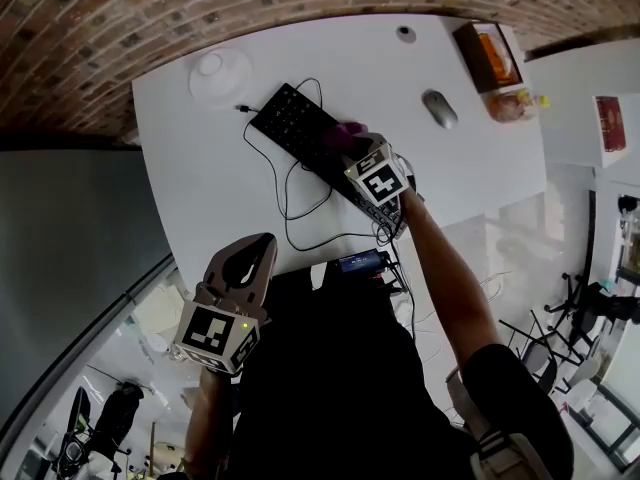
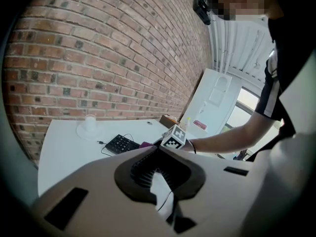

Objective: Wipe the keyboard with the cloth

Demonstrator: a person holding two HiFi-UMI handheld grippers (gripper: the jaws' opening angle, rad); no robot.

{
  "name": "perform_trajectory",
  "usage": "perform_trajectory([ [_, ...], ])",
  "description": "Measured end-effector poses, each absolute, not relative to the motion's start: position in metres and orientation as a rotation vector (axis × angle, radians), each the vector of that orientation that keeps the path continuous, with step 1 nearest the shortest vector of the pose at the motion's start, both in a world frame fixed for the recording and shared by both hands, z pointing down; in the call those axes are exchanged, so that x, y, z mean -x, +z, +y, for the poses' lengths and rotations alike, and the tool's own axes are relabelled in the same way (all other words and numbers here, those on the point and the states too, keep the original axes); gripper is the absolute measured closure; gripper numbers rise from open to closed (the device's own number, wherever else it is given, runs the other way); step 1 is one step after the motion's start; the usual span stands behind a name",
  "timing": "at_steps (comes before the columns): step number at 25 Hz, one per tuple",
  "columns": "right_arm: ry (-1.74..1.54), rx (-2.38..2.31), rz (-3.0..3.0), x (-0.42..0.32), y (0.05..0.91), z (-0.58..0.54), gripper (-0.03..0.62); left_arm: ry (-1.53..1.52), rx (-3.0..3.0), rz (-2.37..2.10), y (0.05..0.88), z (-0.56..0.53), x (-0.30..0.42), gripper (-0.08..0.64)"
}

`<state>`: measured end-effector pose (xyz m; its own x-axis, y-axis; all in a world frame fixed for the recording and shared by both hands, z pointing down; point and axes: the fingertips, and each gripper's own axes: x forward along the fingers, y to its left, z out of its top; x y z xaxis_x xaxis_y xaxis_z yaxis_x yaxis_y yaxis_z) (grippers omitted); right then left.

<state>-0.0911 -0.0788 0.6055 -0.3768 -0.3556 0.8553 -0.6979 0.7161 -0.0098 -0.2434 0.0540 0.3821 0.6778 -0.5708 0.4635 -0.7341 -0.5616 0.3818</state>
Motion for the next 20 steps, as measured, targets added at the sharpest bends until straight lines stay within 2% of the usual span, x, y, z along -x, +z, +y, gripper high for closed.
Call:
perform_trajectory([
  [20, 0.418, -0.834, -1.969, 0.116, 0.599, -0.068, 0.469, 0.369, -2.35, -0.996, 0.382, 0.052, 0.258, 0.546],
])
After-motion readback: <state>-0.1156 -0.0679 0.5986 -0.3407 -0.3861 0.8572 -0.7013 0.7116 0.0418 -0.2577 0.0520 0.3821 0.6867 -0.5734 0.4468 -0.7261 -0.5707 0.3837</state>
